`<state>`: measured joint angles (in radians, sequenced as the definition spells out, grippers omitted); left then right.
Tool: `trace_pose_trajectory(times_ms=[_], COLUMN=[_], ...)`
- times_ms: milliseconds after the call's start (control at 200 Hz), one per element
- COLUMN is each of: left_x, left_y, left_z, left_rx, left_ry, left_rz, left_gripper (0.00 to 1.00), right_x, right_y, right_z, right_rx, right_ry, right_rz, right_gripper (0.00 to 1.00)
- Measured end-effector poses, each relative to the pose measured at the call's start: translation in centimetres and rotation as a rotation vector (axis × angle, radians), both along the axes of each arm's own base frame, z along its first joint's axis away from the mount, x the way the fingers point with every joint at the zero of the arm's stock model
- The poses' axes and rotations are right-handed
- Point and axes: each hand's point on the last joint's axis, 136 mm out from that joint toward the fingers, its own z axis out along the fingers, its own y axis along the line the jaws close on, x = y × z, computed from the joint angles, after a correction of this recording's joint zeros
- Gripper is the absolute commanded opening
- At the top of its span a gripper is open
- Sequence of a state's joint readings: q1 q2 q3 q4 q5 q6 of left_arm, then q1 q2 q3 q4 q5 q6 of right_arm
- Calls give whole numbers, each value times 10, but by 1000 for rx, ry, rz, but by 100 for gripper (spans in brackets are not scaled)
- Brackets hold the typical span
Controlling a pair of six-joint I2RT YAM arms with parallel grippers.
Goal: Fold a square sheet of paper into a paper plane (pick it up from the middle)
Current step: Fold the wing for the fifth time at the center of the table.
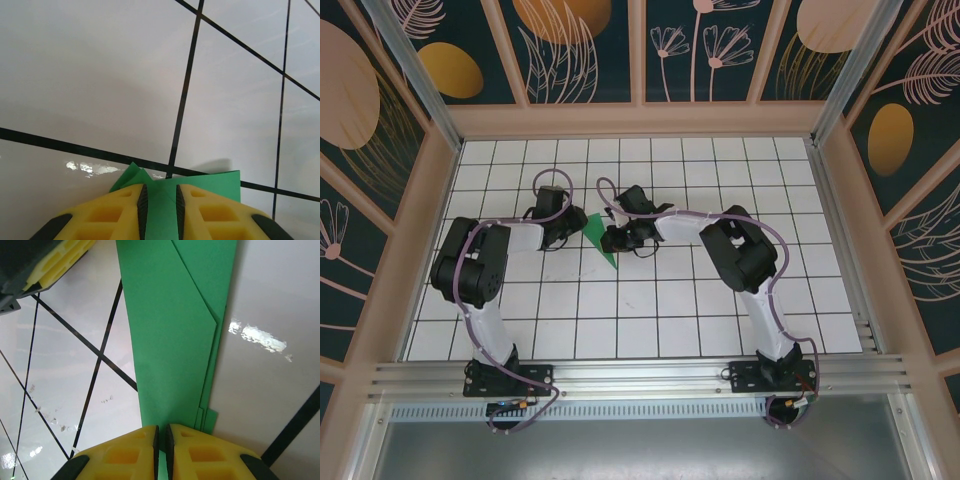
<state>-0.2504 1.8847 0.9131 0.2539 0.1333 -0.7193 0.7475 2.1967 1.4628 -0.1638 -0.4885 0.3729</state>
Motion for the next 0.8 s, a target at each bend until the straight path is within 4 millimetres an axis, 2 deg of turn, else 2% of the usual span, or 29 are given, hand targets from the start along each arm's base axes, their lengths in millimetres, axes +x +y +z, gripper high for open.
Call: trace_pose_trajectory(times_ms=[660, 801], left_x=[4, 8], left_y=[9, 21], left_z=[-1, -1], left_rx=[31, 31], left_ry=[3, 1], left_rz=[33, 61], left_gripper=[27, 29], right_x=[0, 0], right_y=[0, 0], right_z=[-1, -1], right_rx=[9, 10], right_ry=[-9, -10], right_rz=[-1, 0], right_gripper=[17, 17])
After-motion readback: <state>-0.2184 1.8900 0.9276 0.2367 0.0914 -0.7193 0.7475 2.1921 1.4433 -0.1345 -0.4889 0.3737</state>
